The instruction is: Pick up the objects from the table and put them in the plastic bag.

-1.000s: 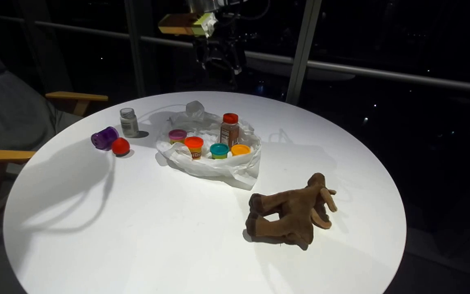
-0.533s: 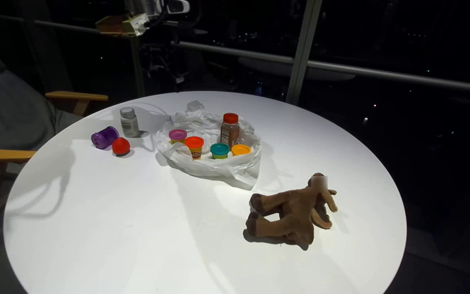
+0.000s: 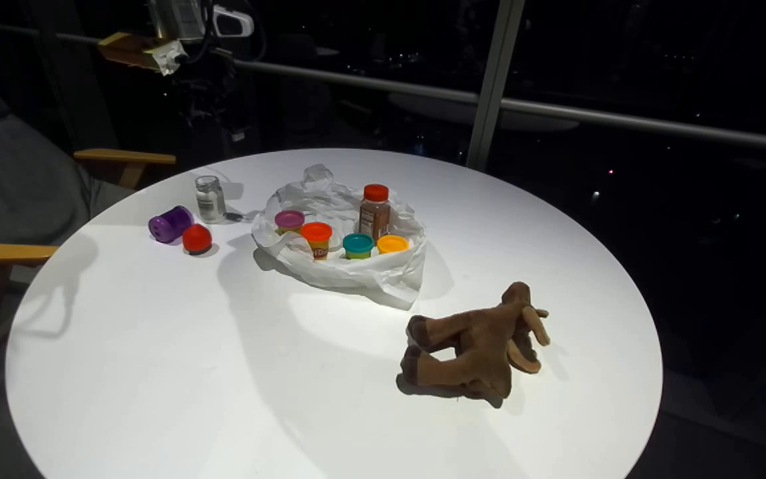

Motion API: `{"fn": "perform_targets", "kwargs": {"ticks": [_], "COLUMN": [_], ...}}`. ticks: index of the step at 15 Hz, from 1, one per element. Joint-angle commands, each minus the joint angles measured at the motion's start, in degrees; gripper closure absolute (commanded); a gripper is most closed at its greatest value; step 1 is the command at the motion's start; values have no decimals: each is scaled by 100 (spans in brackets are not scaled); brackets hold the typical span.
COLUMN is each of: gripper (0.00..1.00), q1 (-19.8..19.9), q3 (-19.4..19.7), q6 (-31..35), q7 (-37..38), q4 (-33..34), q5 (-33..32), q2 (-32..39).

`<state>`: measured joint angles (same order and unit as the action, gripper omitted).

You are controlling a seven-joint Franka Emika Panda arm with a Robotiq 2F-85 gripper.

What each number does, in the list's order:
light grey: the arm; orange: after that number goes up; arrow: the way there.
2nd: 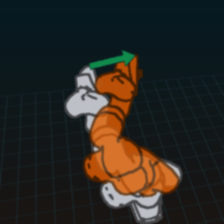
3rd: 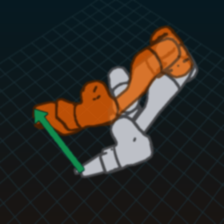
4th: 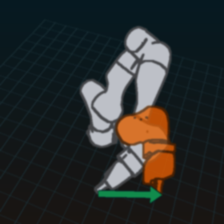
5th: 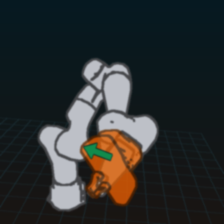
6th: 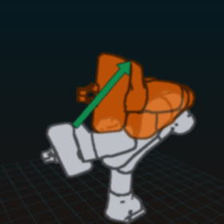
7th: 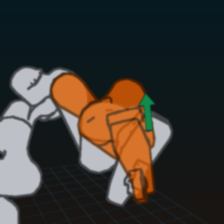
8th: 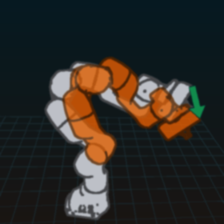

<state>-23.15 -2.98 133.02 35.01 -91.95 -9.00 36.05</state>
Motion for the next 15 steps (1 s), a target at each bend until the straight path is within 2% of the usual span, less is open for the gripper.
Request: {"fn": "perform_targets", "kwargs": {"ticks": [1, 6, 12, 13, 15], "gripper": [0, 0, 0, 16, 32], "q1": [1, -100, -308, -355, -429], "q3": [-97, -187, -111, -64, 37], "q6": [198, 447, 572, 602, 702], "q7": [-97, -163, -108, -56, 4], "q4": [156, 196, 402, 456, 541], "q5": [216, 241, 194, 159, 102], "q2": [167, 504, 983, 1031, 1125]}}
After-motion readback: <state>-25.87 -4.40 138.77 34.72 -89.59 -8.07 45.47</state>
